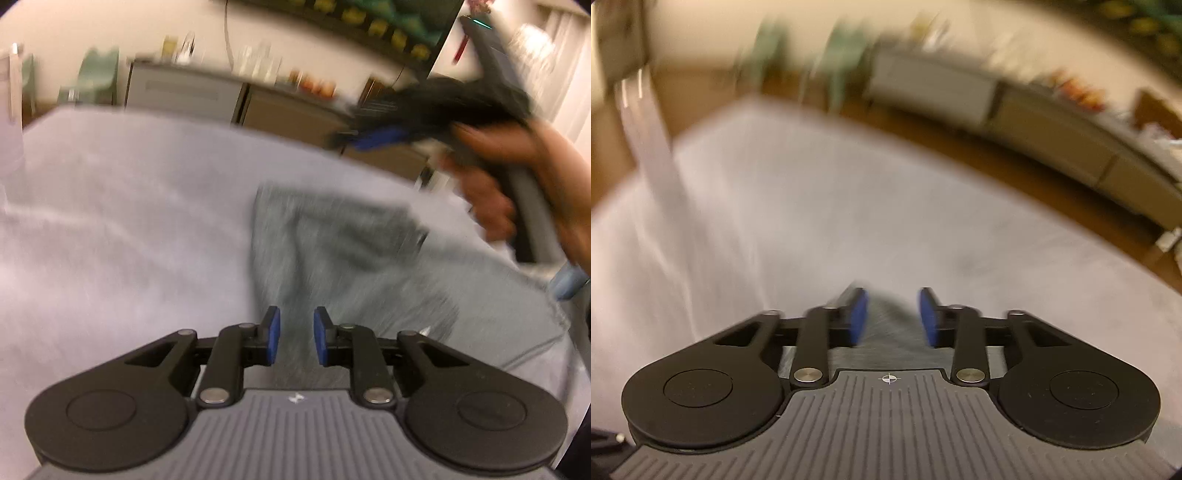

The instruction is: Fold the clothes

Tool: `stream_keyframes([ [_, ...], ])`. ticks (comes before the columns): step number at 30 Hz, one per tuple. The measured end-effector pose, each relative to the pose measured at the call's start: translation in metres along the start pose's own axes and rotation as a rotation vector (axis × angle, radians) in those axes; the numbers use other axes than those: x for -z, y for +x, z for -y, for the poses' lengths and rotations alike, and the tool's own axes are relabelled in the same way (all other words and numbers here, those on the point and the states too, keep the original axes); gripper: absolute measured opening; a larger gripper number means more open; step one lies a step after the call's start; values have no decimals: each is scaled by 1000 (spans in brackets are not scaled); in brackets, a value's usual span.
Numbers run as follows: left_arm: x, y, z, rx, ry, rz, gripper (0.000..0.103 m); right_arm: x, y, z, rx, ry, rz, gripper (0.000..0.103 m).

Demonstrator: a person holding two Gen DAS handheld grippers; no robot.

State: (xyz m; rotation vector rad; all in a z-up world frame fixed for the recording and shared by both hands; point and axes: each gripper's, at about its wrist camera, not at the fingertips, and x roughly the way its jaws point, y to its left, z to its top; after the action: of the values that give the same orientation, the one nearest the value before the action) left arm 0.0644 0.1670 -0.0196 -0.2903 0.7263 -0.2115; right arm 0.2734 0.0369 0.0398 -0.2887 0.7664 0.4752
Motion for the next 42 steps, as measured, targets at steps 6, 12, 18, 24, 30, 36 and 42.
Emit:
stream_keyframes([
  [6, 1, 7, 15, 37, 39, -1, 19, 95, -105, 48, -47, 140, 127, 23],
  [12, 23, 36, 26, -10, 126, -87, 19, 179, -60, 36, -51, 115, -2, 2],
  [18, 22, 28, 26, 23, 117, -61, 22, 179, -99, 37, -30, 119, 111, 9],
  [24, 14, 29, 37, 40, 111, -59, 30, 204, -82, 44, -64, 145, 42, 8],
  [30, 7, 39, 75, 48, 147, -40, 47, 221, -113, 69, -30, 232, 97, 41],
  [36, 8, 58, 125, 22, 243, -14, 57, 255, -101, 106, 62, 266, -2, 55],
  [42, 26, 85, 161, -21, 335, -28, 57, 263, -131, 143, 115, 234, 43, 65],
])
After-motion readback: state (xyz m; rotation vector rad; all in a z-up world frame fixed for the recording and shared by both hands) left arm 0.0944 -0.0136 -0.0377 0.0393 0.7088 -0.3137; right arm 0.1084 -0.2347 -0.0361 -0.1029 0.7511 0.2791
